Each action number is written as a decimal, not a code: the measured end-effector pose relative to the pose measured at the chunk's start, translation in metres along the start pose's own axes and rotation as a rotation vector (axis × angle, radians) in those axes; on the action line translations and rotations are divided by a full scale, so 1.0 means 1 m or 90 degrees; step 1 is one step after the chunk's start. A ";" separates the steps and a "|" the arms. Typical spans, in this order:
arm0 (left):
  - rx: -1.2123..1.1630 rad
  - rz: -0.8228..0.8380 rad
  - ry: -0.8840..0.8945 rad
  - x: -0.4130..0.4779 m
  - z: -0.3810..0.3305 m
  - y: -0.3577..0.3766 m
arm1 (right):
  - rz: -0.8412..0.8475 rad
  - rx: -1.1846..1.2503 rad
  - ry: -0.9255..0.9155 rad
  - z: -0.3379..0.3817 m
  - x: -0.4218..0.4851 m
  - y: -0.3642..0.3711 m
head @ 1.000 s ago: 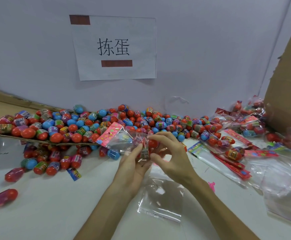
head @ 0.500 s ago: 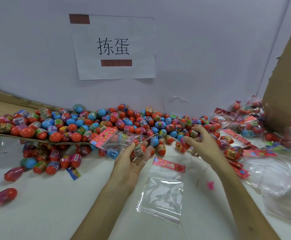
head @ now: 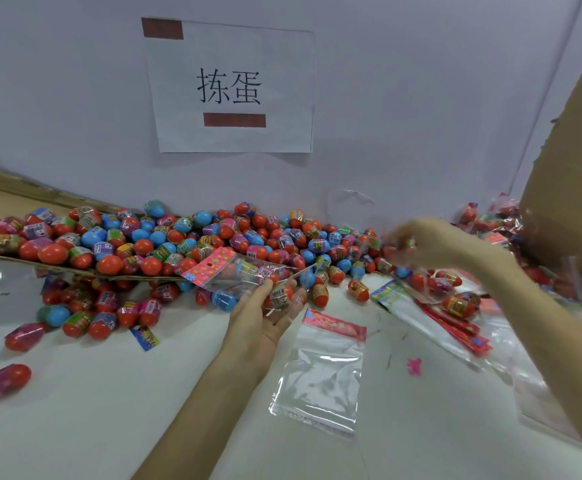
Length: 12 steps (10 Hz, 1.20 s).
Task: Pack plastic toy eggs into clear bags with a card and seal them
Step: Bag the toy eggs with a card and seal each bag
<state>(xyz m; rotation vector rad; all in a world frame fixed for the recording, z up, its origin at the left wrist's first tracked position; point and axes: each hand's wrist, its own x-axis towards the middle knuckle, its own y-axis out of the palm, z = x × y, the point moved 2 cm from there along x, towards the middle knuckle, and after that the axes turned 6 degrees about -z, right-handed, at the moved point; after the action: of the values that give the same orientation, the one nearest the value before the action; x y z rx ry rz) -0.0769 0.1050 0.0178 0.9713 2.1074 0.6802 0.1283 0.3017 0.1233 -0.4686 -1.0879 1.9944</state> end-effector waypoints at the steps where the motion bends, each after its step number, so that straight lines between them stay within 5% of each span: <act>1: 0.003 0.008 0.002 0.001 0.001 0.001 | -0.045 0.428 -0.034 0.013 -0.004 -0.009; 2: 0.013 0.008 0.002 0.000 0.002 0.001 | -0.032 0.586 -0.049 0.024 -0.006 0.005; 5: 0.006 0.008 -0.011 0.003 0.001 0.000 | -0.073 0.822 0.169 0.033 -0.008 0.063; 6: 0.004 0.000 -0.015 0.002 0.001 0.000 | -0.059 0.584 0.079 0.037 -0.009 0.049; 7: 0.006 0.000 -0.017 0.002 0.002 0.000 | 0.089 0.369 -0.138 0.040 -0.013 0.002; 8: 0.005 -0.001 -0.015 0.003 0.002 0.000 | 0.128 0.567 -0.360 0.057 -0.042 -0.029; 9: 0.009 -0.003 -0.017 0.001 0.003 0.000 | 0.036 0.261 -0.196 0.028 -0.018 -0.004; 10: 0.008 0.011 -0.021 0.001 0.002 0.001 | -0.099 -0.267 -0.108 0.016 -0.011 0.001; 11: -0.007 0.027 -0.010 0.003 0.001 0.002 | -0.299 0.136 -0.201 0.034 -0.019 -0.026; 12: 0.005 0.025 -0.020 -0.001 0.004 0.002 | -0.039 0.398 -0.205 0.038 -0.025 -0.040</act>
<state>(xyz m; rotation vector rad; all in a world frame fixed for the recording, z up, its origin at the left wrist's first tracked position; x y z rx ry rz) -0.0727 0.1061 0.0167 1.0230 2.0704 0.6726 0.1387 0.2745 0.1766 0.2192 -0.5865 2.2604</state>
